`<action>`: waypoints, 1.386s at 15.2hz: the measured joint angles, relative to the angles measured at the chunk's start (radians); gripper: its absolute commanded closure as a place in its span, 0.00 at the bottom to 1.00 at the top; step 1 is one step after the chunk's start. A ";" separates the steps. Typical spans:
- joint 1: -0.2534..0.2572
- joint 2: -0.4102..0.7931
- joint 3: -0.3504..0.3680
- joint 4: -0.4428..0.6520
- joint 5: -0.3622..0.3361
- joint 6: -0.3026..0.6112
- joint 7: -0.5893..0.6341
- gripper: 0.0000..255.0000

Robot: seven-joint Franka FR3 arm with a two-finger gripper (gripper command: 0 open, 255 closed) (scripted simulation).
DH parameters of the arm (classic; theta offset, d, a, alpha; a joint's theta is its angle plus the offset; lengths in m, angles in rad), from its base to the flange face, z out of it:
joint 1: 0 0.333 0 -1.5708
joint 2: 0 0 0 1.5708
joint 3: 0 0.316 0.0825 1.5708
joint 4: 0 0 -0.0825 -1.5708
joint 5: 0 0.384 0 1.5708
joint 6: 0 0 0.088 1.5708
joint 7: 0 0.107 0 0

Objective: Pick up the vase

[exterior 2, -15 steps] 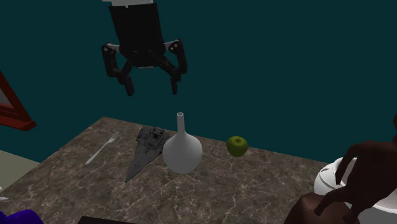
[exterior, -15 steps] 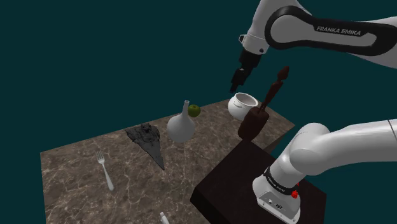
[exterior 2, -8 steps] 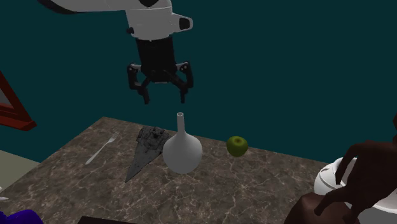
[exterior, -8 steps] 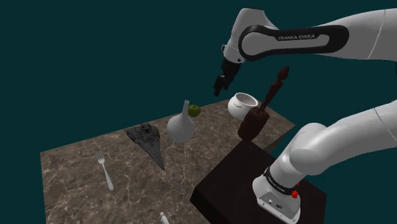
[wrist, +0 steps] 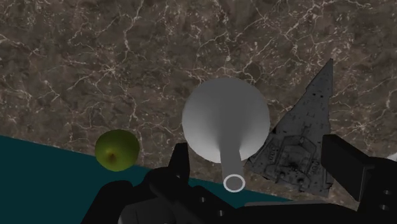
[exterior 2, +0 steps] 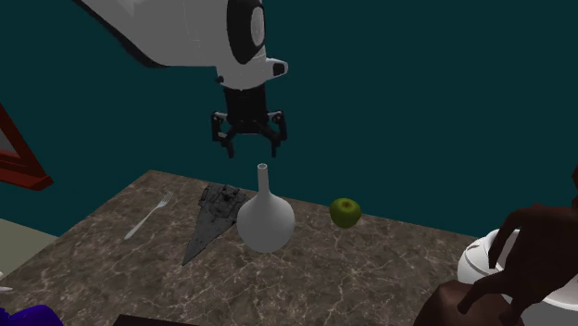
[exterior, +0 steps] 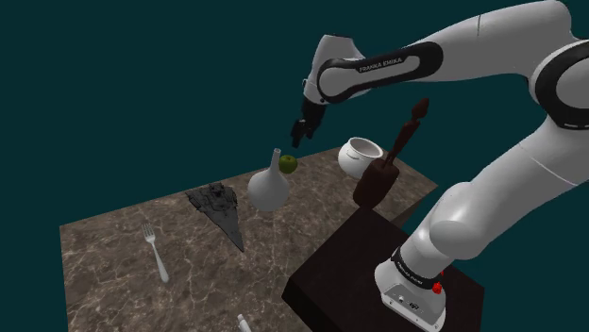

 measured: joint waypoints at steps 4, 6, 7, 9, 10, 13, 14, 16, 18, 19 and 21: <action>0.001 0.157 -0.001 0.094 0.007 0.068 -0.003 0.00; -0.001 0.242 -0.002 0.151 0.011 0.099 -0.008 0.00; 0.000 0.280 -0.001 0.175 0.013 0.114 -0.009 0.00; 0.000 0.338 0.000 0.213 0.016 0.136 -0.009 0.00; 0.001 0.353 0.000 0.221 0.017 0.143 -0.010 0.00; 0.001 0.378 0.000 0.210 0.017 0.180 -0.010 0.00; 0.002 0.389 0.000 0.209 0.016 0.191 -0.008 0.00; 0.002 0.408 0.001 0.200 0.016 0.219 -0.007 0.00; 0.001 0.419 0.000 0.199 0.016 0.232 -0.010 1.00; 0.001 0.423 -0.001 0.200 0.016 0.234 -0.010 1.00; 0.001 0.425 -0.001 0.202 0.016 0.236 -0.010 1.00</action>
